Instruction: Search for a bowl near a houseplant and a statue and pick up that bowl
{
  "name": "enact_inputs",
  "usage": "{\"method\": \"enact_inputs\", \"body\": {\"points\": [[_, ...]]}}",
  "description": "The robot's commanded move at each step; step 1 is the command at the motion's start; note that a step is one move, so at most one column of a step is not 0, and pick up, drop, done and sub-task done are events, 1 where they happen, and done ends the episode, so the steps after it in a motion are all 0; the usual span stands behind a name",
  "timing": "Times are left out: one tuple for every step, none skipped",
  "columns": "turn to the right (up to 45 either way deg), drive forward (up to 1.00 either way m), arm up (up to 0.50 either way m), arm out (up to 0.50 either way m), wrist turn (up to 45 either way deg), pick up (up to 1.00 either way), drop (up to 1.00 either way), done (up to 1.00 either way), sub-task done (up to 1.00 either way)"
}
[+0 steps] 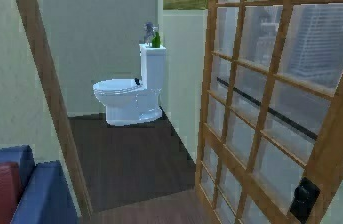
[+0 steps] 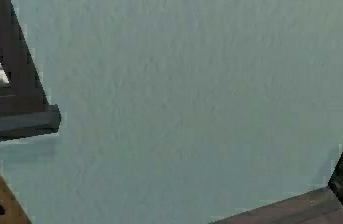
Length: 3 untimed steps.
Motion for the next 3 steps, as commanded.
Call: {"method": "enact_inputs", "body": {"points": [[0.0, 1.0, 0.0, 0.0, 0.0, 0.0, 0.0, 0.0, 0.0], [-6.0, 0.0, 0.0, 0.0, 0.0, 0.0, 0.0, 0.0, 0.0], [0.0, 0.05, 0.0, 0.0, 0.0, 0.0, 0.0, 0.0, 0.0]]}}
